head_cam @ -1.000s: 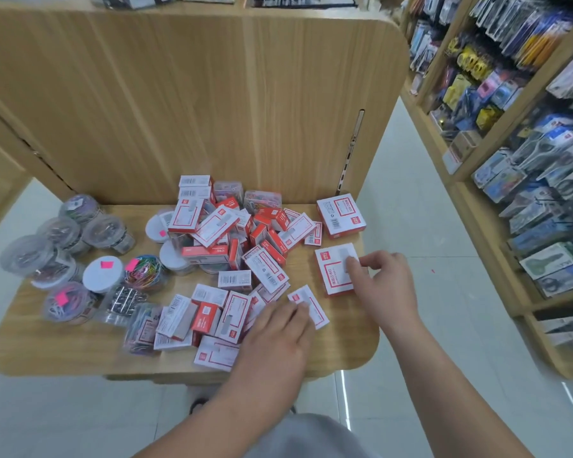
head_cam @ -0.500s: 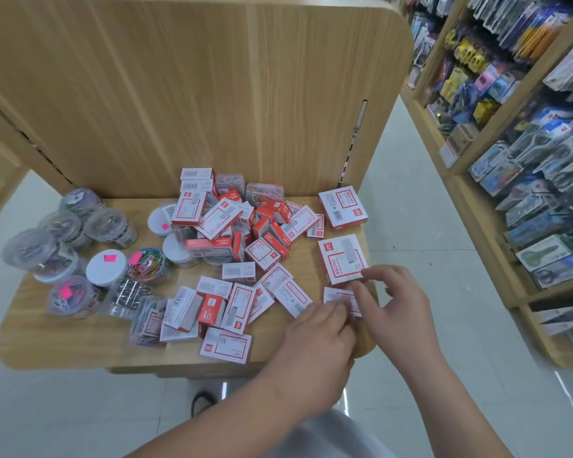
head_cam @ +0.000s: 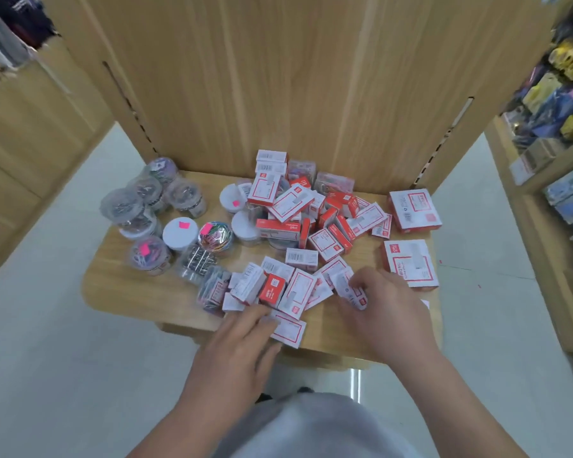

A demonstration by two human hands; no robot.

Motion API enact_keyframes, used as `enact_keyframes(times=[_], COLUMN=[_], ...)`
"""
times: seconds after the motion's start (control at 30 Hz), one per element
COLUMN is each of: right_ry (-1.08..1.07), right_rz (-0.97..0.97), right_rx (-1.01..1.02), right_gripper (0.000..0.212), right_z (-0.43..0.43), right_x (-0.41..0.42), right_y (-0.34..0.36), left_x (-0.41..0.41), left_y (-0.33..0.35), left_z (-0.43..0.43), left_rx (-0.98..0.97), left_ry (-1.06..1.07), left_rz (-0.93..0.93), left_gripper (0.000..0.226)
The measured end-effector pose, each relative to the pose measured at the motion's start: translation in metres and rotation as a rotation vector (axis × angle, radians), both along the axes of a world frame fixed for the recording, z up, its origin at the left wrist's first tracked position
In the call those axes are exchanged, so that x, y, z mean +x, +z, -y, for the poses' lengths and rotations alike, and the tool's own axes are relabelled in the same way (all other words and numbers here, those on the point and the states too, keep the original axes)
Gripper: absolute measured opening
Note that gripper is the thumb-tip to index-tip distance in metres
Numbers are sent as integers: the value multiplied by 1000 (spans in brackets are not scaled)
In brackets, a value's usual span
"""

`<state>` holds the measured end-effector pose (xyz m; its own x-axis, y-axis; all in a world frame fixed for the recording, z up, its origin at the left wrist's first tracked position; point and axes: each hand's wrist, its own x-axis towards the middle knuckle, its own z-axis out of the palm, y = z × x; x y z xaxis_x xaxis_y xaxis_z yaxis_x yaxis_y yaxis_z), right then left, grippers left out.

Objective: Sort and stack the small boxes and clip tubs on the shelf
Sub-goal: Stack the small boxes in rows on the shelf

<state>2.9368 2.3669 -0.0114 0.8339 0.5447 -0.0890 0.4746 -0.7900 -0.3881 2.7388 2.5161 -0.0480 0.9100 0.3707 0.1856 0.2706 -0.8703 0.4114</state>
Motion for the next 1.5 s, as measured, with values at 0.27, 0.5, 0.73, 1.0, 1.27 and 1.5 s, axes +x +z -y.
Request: enact_keyframes(times=[0.27, 0.5, 0.73, 1.0, 1.27, 1.5], right_ry=[-97, -54, 25, 27, 42, 60], right_rz=[-109, -23, -32, -314, -1060, -987], right_rx=[211, 116, 307, 551, 852, 818], right_gripper=[28, 25, 19, 12, 32, 26], right_z=[-3, -6, -17, -35, -79, -93], right_x=[-1, -2, -29, -28, -37, -49], right_y=[5, -1, -3, 17, 70, 66], left_x=[21, 22, 14, 28, 15, 4], left_y=[-16, -5, 31, 45, 67, 79], left_z=[2, 4, -28, -44, -32, -35], left_rx=[28, -75, -276, -387, -392, -885], left_ry=[37, 66, 386, 361, 223, 380], left_rz=[117, 115, 243, 216, 600, 545], left_gripper=[22, 25, 38, 28, 29, 38])
